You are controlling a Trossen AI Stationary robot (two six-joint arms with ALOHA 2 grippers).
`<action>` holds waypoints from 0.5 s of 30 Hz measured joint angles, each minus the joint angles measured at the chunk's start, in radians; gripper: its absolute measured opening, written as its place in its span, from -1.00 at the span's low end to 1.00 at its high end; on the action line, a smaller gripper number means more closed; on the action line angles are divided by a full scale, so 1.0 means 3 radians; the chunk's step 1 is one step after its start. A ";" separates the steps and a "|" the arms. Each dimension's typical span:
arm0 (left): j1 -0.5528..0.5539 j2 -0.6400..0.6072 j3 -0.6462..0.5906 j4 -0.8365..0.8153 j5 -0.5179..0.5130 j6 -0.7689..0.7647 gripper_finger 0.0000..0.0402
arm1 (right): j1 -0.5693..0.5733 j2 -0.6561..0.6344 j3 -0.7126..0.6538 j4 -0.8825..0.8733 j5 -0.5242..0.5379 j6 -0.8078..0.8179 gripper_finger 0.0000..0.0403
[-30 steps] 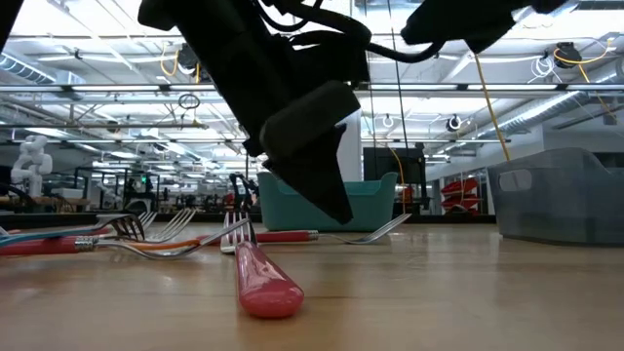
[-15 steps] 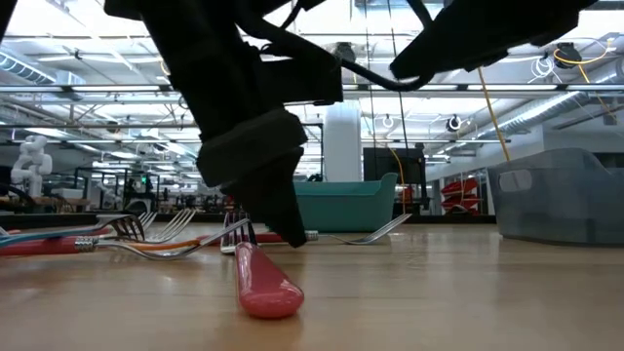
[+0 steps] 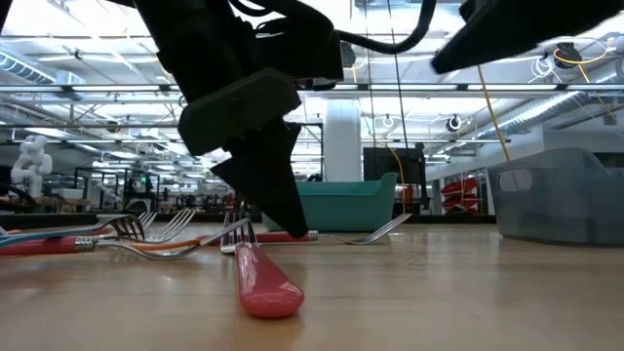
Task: Sort silverware by color (type)
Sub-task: Put the pink fork into the black bin
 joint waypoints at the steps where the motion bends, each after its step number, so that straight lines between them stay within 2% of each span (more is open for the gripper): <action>1: -0.0005 0.0000 0.0000 0.0006 0.0000 0.0000 -0.20 | -0.0022 -0.0002 0.0004 -0.0014 0.0029 0.0007 -0.49; 7: -0.0029 0.0001 0.0000 0.0003 0.0019 0.0003 -0.20 | -0.0163 0.0000 0.0007 -0.0254 0.0098 -0.0046 -0.34; 15: -0.0045 0.0011 -0.0001 0.0102 0.0122 0.0124 -0.20 | -0.0415 0.0161 0.0011 -0.0346 0.0005 -0.0265 -0.34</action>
